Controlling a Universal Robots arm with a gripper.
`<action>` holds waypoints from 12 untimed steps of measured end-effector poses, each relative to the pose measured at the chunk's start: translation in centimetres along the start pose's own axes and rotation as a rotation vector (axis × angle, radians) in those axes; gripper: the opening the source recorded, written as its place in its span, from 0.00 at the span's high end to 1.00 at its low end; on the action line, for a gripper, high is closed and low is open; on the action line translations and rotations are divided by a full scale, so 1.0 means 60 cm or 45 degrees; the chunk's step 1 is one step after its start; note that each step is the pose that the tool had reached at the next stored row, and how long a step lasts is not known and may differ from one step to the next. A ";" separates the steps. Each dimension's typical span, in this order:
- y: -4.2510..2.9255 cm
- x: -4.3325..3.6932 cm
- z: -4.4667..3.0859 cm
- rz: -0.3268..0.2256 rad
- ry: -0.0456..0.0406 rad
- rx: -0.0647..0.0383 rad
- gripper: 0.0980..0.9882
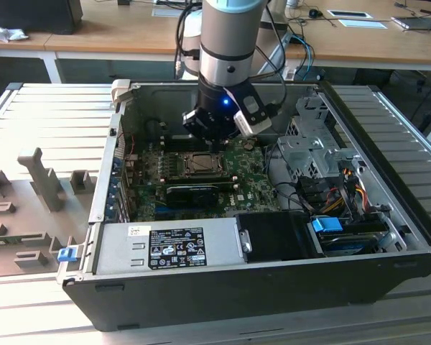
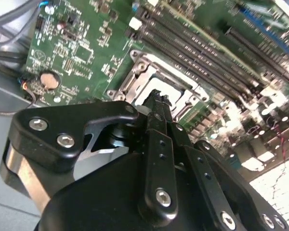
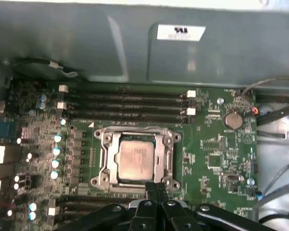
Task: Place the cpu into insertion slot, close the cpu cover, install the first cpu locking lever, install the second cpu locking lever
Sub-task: 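Install the second cpu locking lever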
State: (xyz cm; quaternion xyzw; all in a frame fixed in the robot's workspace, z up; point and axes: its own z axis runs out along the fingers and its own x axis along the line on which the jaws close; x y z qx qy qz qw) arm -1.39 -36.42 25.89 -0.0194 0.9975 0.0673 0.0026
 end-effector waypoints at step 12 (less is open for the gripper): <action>-0.034 0.012 0.016 0.001 0.005 -0.048 0.99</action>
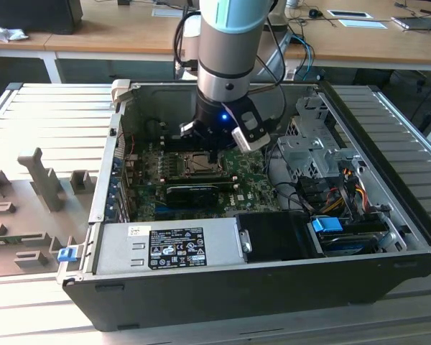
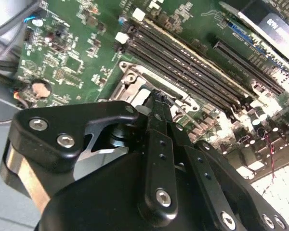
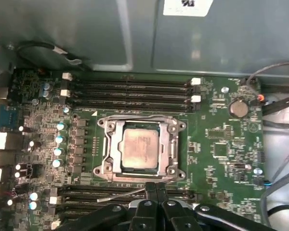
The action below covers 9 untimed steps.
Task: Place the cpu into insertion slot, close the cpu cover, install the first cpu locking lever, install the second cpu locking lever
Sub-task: 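Install the second cpu locking lever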
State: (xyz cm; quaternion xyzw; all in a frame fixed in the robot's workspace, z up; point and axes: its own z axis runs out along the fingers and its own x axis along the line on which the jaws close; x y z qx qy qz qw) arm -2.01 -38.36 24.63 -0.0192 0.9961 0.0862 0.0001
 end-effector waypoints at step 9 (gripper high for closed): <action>-0.007 0.003 0.004 0.000 0.001 0.000 0.99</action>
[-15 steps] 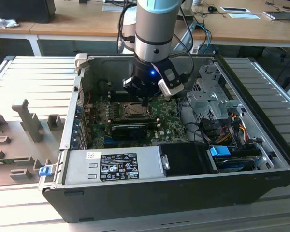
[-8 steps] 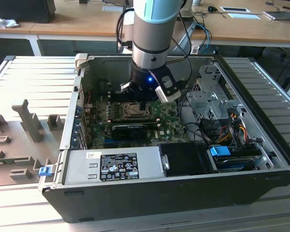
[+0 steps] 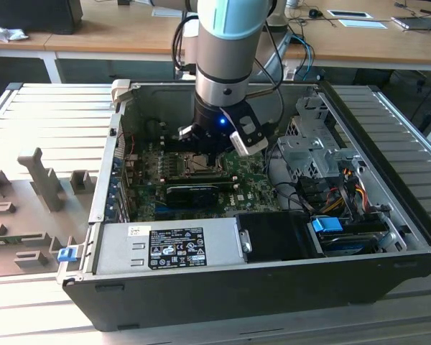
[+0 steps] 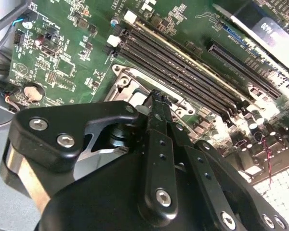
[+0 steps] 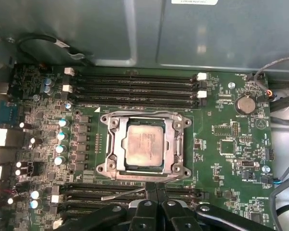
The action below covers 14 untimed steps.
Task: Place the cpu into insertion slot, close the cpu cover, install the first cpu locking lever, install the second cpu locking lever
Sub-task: 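Install the second cpu locking lever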
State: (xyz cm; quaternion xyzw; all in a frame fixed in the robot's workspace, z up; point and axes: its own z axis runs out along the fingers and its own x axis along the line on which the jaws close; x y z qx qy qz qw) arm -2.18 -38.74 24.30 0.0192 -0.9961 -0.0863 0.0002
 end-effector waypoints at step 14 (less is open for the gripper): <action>-0.008 0.042 0.010 -0.014 0.001 -0.046 0.99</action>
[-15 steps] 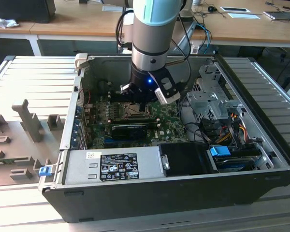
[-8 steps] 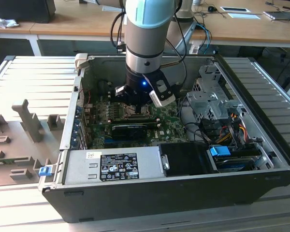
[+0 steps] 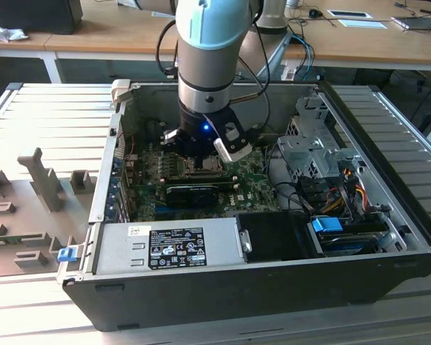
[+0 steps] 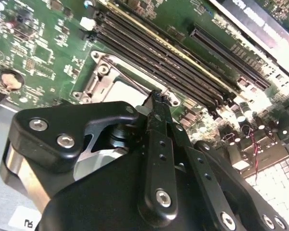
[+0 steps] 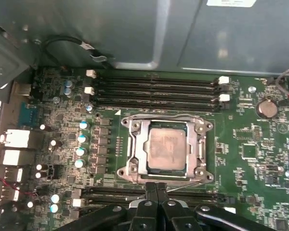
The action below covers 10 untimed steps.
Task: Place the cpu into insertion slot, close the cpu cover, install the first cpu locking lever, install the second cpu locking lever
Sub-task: 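Install the second cpu locking lever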
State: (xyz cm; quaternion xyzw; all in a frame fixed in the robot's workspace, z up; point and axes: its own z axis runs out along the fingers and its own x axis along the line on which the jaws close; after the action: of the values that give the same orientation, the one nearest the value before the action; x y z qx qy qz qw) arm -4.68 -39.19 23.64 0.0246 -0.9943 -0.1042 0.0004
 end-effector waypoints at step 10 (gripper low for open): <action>-0.008 0.018 0.041 -0.017 0.003 -0.006 0.99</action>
State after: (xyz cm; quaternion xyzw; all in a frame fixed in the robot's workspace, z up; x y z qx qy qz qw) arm -5.78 -39.19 21.10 0.0314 -0.9938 -0.1066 0.0010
